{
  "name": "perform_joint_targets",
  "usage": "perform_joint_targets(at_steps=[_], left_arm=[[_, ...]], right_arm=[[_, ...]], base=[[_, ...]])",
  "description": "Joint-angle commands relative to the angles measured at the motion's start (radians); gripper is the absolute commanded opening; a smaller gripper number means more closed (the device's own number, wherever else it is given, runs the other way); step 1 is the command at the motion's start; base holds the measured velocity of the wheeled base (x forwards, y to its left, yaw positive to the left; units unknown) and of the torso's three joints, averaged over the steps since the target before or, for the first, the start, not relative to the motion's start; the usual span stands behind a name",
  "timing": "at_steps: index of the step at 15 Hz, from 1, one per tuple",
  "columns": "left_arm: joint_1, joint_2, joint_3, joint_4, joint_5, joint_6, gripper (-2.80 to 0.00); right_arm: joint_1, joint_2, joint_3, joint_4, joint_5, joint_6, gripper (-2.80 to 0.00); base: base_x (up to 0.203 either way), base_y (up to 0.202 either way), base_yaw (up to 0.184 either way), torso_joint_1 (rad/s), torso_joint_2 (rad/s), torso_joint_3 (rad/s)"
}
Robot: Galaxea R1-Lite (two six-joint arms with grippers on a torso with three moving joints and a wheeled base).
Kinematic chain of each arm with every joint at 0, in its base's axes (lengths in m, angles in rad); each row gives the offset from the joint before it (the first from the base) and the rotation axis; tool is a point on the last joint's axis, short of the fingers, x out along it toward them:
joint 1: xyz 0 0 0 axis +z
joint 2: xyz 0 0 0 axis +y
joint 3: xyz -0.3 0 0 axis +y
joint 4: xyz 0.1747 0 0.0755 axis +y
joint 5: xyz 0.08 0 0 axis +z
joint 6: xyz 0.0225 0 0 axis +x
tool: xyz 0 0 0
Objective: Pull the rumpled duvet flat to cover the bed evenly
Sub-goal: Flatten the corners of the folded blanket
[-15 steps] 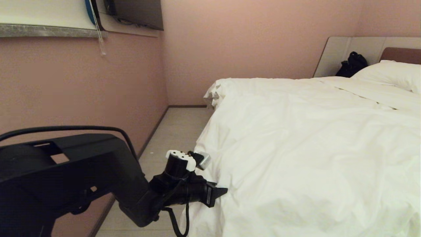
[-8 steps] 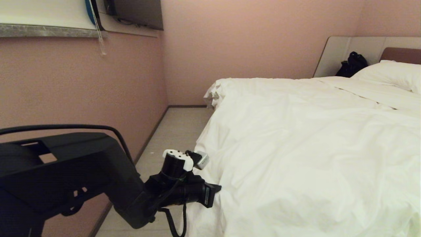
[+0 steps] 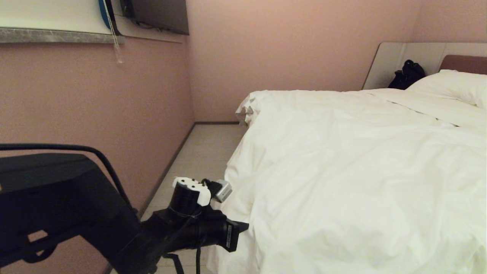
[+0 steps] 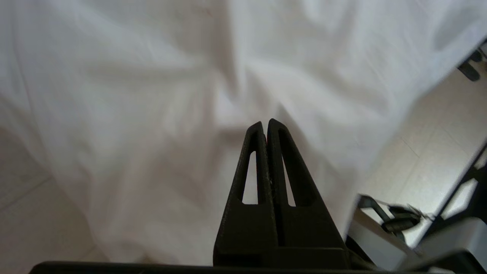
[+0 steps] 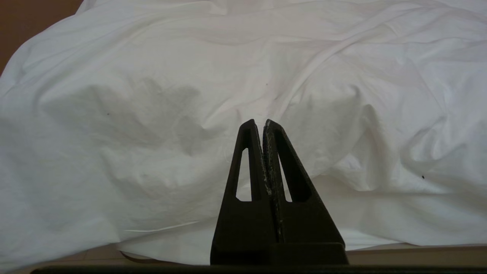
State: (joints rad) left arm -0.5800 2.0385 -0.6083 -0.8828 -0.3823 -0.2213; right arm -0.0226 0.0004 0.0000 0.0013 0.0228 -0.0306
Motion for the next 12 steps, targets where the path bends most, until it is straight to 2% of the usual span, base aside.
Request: perform_joint_targets(at_steps=[1,5,9,12], left_arm=[[-0.001,-0.064,0.047,-0.007,-0.006,-0.004,-2.80],[-0.014,-0.154,0.117,-0.007,-0.008,-0.045,-2.80],[-0.012,-0.152,0.069,-0.005,0.000,-0.044,-2.80],[-0.021,-0.120,-0.021,0.028,0.000,-0.040,-2.80]], right_arm=[[0.001,0.000,0.000,0.000,0.000,0.000,-2.80],[0.000,0.000,0.000,0.000,0.000,0.000,-2.80],[0.001,0.000,0.000,0.000,0.000,0.000,-2.80],[0.000,0.000,0.000,0.000,0.000,0.000,-2.80]], base=[[0.000,0.000,0.000,0.000,0.00,0.000],[0.000,0.000,0.000,0.000,0.00,0.000],[0.000,0.000,0.000,0.000,0.00,0.000],[0.000,0.000,0.000,0.000,0.00,0.000]])
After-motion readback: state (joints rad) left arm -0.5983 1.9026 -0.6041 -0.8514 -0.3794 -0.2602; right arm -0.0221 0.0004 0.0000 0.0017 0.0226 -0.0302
